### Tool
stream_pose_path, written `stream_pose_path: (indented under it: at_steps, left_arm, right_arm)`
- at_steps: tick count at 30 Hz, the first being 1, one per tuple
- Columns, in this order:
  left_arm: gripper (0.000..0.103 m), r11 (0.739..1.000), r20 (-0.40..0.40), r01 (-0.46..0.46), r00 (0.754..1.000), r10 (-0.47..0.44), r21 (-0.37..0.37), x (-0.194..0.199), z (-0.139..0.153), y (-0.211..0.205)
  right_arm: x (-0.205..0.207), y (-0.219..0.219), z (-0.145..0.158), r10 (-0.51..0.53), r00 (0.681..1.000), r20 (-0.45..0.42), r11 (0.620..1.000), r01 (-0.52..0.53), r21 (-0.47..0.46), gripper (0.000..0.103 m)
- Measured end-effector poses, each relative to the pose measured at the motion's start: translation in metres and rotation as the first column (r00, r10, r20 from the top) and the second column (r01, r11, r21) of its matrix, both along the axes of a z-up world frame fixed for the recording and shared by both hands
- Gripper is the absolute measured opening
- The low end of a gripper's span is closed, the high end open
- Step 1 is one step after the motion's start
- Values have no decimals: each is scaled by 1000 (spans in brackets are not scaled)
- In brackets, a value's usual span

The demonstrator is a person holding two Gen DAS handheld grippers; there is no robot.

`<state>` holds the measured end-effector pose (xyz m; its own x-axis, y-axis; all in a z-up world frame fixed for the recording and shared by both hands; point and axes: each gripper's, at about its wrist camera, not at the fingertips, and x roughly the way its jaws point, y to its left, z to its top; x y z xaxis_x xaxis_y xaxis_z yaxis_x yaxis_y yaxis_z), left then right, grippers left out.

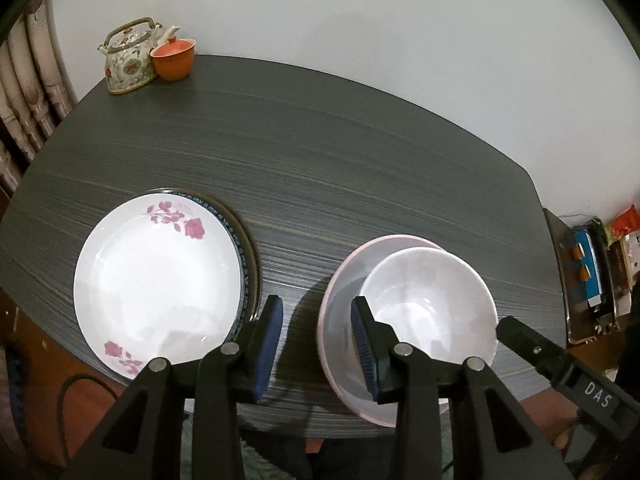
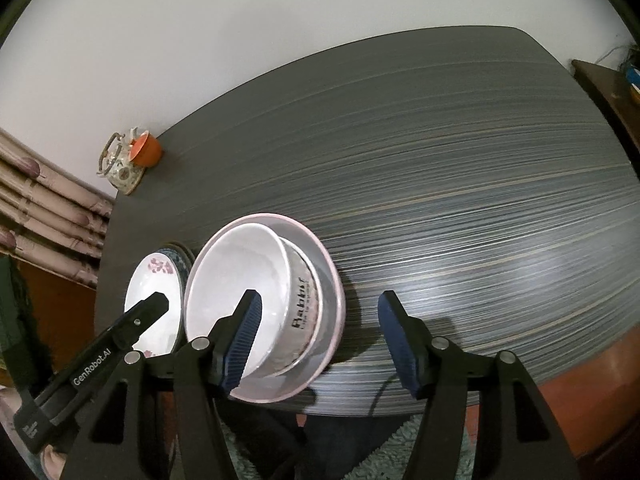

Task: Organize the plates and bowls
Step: 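Open both grippers and pull them back from the bowl stack, then close both grippers on the rim of the pink-rimmed bowl stack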

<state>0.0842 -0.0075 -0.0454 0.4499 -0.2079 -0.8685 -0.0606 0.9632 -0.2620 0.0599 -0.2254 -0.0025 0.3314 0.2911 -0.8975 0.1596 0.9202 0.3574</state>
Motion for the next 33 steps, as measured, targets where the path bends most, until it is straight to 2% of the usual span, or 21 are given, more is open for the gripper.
stream_pose_path:
  at_steps: [8, 15, 28, 33]
  left_arm:
    - [36, 1000, -12, -14, 1000, 14, -6, -4, -4, 8]
    - [36, 998, -43, -33, 999, 31, -56, -5, -10, 22]
    - [36, 979, -183, -84, 982, 49, -188, 6, -26, 40]
    - [36, 976, -212, -90, 976, 47, -200, 7, -30, 37]
  right_arm:
    - [-6, -8, -3, -7, 1000, -17, 1000, 7, 3, 58]
    - [-7, -12, -5, -8, 999, -33, 1000, 8, -3, 58]
    - [-6, -16, -20, -16, 996, -92, 1000, 15, -8, 58]
    - [-1, -16, -32, -17, 992, -123, 1000, 17, -1, 52]
